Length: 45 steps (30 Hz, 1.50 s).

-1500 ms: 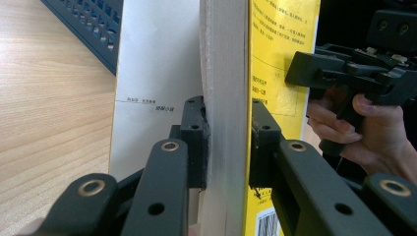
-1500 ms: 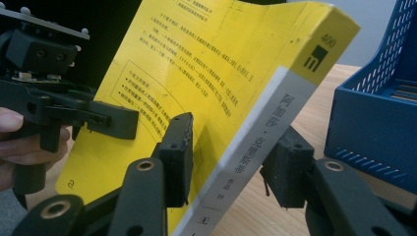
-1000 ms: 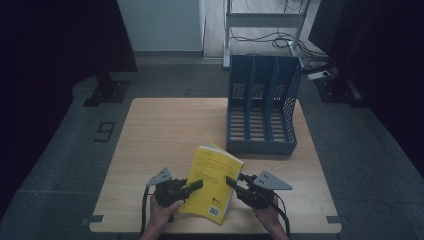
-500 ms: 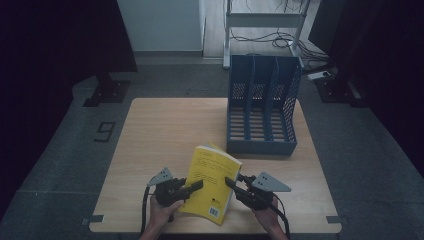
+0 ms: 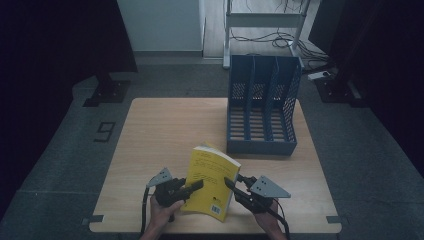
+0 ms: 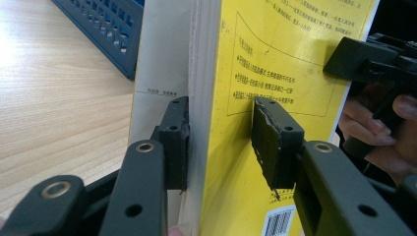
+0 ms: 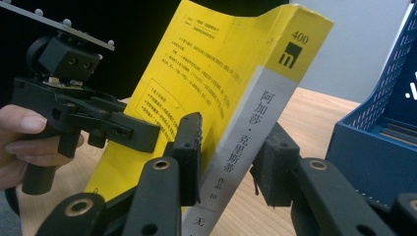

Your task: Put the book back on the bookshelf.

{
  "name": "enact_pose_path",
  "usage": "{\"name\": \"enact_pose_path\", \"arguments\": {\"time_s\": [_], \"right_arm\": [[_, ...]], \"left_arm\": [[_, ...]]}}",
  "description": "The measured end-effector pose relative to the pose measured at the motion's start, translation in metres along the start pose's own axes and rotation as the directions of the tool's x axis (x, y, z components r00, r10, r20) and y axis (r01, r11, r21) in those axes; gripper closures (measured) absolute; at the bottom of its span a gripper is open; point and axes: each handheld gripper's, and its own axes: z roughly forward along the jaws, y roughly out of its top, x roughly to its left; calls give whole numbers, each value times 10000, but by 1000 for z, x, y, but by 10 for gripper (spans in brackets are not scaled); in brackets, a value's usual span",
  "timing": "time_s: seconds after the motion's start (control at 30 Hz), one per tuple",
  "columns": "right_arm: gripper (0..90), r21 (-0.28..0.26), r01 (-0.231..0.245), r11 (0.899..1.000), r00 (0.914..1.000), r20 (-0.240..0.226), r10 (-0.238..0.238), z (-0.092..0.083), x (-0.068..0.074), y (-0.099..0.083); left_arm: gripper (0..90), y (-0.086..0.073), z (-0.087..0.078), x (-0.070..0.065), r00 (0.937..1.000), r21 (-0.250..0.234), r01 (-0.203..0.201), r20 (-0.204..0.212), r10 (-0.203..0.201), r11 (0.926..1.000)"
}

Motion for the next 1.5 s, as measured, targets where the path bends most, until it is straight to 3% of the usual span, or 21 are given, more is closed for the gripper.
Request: {"name": "enact_pose_path", "arguments": {"time_s": [0.2,0.57,0.9,1.27,1.5], "right_arm": [[667,-43,-6,10000,10000,17,6,-1,1,1],[704,-432,608,9972,9981,103,-604,-7,9,8],[708,-507,32,9987,9996,-293,-47,-6,2,6],[667,-585,-102,9982,9980,-632,65,-3,4,5],[667,-576,-64,9983,9981,-613,29,-1,5,5]], "left_arm": [[608,0,0,-1,10000,-52,-46,10,46,10000],[629,3,-3,-5,9992,-191,-396,43,397,9990],[655,3,-3,-7,9990,-100,-447,76,448,9989],[670,3,-4,-6,9991,-40,-428,70,428,9991],[673,3,-4,-7,9989,-57,-467,23,467,9989]]}}
